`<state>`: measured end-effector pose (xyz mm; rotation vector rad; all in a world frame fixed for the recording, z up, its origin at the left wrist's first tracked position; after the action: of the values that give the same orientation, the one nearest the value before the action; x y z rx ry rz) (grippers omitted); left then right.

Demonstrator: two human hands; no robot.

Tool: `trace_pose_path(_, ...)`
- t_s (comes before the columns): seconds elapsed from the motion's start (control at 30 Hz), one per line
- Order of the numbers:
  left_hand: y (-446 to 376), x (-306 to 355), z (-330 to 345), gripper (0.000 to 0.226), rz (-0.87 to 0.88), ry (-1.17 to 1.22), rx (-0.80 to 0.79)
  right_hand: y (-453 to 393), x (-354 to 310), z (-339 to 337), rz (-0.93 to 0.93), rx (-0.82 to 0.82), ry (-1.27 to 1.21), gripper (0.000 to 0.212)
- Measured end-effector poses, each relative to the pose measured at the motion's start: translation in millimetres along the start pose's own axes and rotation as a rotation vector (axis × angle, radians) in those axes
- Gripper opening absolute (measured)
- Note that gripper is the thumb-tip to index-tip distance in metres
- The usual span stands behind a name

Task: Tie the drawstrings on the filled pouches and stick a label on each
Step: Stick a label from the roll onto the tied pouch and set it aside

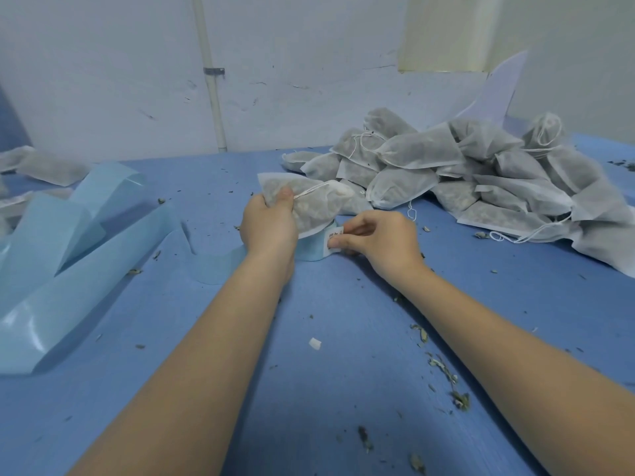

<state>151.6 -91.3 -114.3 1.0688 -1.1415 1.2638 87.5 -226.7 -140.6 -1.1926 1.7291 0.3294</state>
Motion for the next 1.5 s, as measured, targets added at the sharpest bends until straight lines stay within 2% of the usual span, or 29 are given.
trace_pose_path(0.27,1,-1,0,0.018,0.027,-0.034,0.022,7,-5,-1,0.003,0.044,0.103,0.021)
trace_pose_path(0.5,3,-2,2,0.022,0.044,-0.066,0.034,18,-13,3,-0.076,0.025,0.195,0.032)
trace_pose_path(0.7,3,-4,2,0.02,0.046,-0.067,0.032,25,-15,4,-0.122,0.007,0.268,0.025)
trace_pose_path(1.03,3,-5,4,0.031,0.111,-0.138,0.033,35,-21,0,-0.15,-0.121,0.212,0.021)
trace_pose_path(1.17,2,-5,3,0.029,0.104,-0.136,0.036,41,-25,4,-0.167,-0.282,0.248,0.017)
trace_pose_path(1.3,3,-5,1,0.026,0.106,-0.116,0.032,47,-25,-5,-0.134,-0.398,0.169,0.017)
trace_pose_path(1.4,8,-4,1,0.019,0.199,-0.138,-0.001,46,-27,-26,-0.085,-0.312,0.135,0.019)
trace_pose_path(1.5,17,1,2,0.017,0.333,-0.148,-0.055,45,-35,-44,-0.138,-0.187,0.032,0.02)
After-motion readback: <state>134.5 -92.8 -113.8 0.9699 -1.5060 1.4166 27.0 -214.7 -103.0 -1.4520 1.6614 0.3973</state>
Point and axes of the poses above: each hand's wrist, its own y-axis away from the middle knuckle, its own z-axis out of the palm, x = y × z, the point moved 2 cm from there along -y, towards the middle knuckle, and after that the axes turned 4 degrees about y, right-handed, at the moved point
